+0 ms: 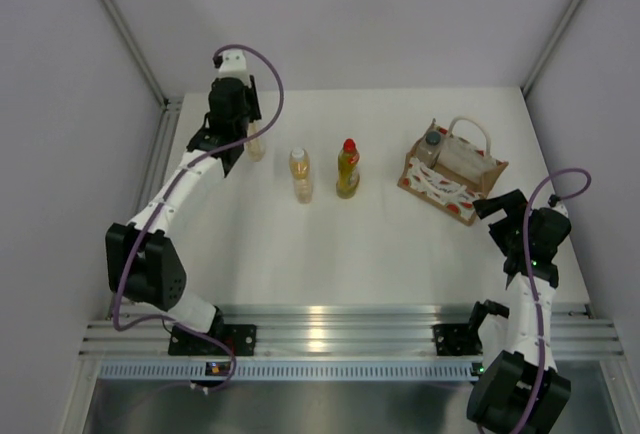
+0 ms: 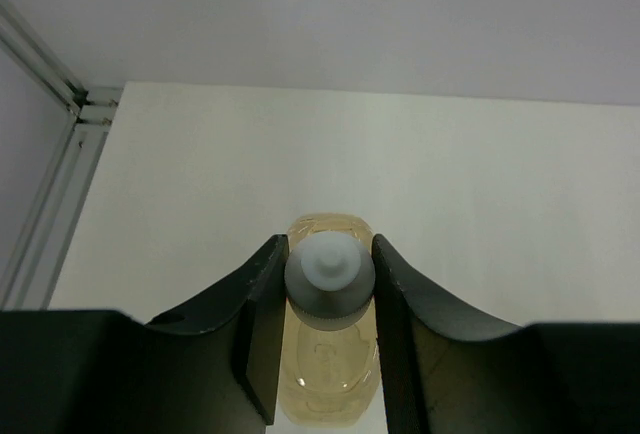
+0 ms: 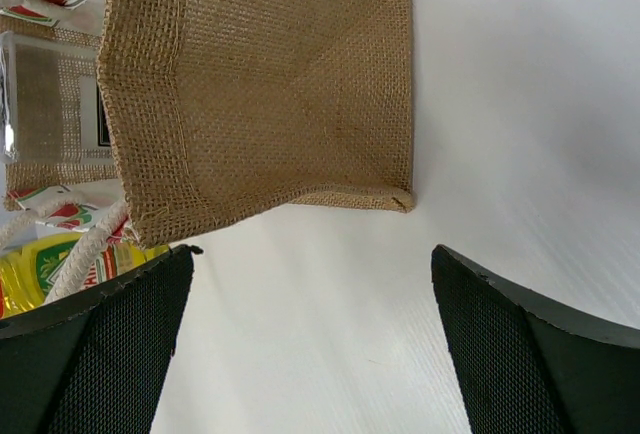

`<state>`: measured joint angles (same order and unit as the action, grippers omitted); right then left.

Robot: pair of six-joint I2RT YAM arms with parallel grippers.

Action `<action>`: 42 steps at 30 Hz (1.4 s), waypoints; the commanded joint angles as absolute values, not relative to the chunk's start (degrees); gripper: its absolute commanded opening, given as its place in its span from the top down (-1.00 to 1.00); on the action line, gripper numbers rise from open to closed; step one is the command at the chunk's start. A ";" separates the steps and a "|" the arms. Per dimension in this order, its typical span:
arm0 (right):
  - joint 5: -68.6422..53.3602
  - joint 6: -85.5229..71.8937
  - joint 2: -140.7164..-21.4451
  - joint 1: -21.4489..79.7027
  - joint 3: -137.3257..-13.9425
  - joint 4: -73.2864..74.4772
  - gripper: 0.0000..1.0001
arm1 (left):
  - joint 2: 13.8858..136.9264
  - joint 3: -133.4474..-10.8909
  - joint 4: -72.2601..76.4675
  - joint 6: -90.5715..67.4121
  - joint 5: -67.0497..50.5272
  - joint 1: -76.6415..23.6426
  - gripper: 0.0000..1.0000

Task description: Take the personal care products out of the canvas bag

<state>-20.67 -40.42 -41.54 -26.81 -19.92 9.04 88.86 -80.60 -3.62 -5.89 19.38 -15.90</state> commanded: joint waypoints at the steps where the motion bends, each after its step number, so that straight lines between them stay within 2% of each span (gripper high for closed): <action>1: -20.65 -39.11 -41.22 -27.77 -21.53 8.35 -0.99 | 82.62 -75.43 16.76 -6.59 19.07 -16.44 1.00; 14: -21.09 -39.29 -40.34 -27.77 -21.45 8.35 -0.99 | 76.82 -56.44 27.59 -10.72 20.47 -16.70 1.00; 26: -20.83 -39.38 -39.37 -27.77 -21.18 8.52 -0.99 | 77.61 -49.66 32.34 -10.02 26.45 -19.34 1.00; 28: -20.83 -39.46 -39.37 -27.77 -21.18 8.44 -0.99 | 77.87 -49.66 32.26 -10.11 26.89 -19.51 0.86; 31: -20.83 -39.64 -39.29 -27.77 -21.09 8.44 -0.99 | 78.05 -49.57 32.08 -10.63 27.51 -19.60 0.49; 33: -20.83 -39.73 -39.29 -27.77 -21.01 8.35 -0.99 | 78.31 -49.92 31.29 -10.72 27.33 -19.60 0.13; 34: -20.83 -39.64 -39.29 -27.77 -20.92 8.35 -0.99 | 78.48 -50.44 30.94 -10.81 27.25 -19.51 -0.13; 36: -20.83 -39.55 -39.29 -27.77 -20.92 8.44 -0.99 | 78.49 -50.80 29.89 -11.07 27.16 -19.69 -0.30; 37: -20.83 -39.64 -39.29 -27.77 -20.92 8.44 -0.99 | 78.40 -50.97 29.53 -11.25 27.07 -19.69 -0.45; 42: -20.65 -39.55 -39.37 -27.77 -20.92 8.35 -0.99 | 77.35 -53.52 24.81 -13.18 27.86 -19.78 -0.66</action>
